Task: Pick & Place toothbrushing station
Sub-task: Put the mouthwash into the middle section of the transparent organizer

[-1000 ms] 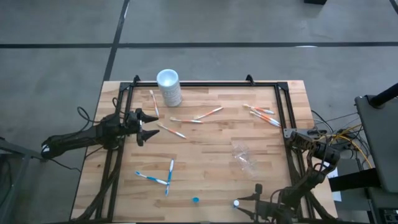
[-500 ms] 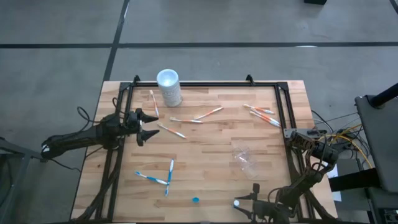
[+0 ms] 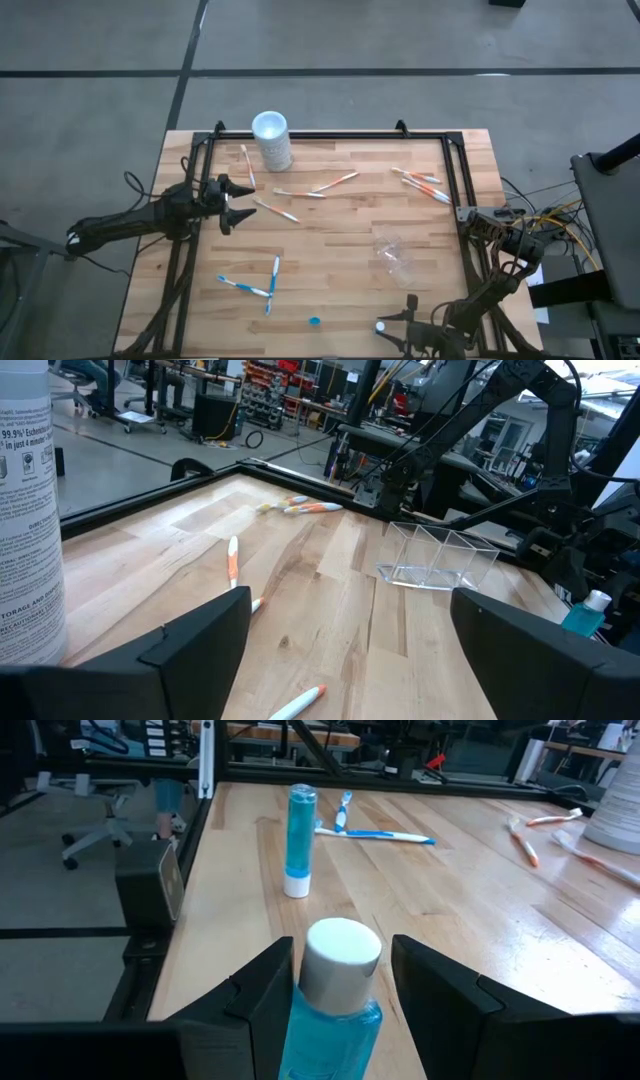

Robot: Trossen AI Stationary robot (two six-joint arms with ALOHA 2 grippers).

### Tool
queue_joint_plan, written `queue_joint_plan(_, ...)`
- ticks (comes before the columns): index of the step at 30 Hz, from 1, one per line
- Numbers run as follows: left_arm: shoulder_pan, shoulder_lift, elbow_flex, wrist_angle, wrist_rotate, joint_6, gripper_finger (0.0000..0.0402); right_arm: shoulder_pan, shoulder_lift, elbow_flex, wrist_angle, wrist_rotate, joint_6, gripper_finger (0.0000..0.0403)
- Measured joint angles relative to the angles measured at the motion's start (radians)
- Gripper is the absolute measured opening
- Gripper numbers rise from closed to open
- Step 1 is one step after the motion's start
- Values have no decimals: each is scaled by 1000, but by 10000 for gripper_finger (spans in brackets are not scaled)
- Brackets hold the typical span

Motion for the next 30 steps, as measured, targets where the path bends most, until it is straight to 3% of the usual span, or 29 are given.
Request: queue_joint_plan(30,0,0,0,0,0,0,350,-2,0,11,-9,-11,9,164)
